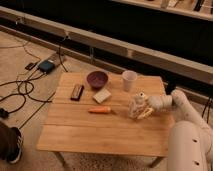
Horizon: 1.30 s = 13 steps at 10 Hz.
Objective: Stand the bottle upright
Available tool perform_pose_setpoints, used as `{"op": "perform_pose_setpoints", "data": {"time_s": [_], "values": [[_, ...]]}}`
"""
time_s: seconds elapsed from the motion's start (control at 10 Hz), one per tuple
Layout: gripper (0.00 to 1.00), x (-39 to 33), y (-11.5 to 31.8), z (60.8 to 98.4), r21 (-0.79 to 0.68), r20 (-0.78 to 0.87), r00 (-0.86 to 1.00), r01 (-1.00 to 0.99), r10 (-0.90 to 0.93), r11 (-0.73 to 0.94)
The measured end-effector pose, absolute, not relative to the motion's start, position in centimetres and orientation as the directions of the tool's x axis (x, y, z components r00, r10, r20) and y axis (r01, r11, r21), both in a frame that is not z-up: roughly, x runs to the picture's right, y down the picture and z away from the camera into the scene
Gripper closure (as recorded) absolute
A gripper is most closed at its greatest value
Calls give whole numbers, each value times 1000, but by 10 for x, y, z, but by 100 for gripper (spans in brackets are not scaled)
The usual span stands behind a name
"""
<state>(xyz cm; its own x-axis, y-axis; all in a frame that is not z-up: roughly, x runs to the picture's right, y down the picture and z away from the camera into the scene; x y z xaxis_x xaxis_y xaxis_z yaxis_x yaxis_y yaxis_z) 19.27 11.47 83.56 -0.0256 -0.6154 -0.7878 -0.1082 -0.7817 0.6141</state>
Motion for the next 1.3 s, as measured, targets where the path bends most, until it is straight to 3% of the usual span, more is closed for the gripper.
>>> {"op": "perform_pose_setpoints", "data": {"time_s": [1.3], "values": [[20,286,113,818,595,-793,-157,2,-588,-804]]}}
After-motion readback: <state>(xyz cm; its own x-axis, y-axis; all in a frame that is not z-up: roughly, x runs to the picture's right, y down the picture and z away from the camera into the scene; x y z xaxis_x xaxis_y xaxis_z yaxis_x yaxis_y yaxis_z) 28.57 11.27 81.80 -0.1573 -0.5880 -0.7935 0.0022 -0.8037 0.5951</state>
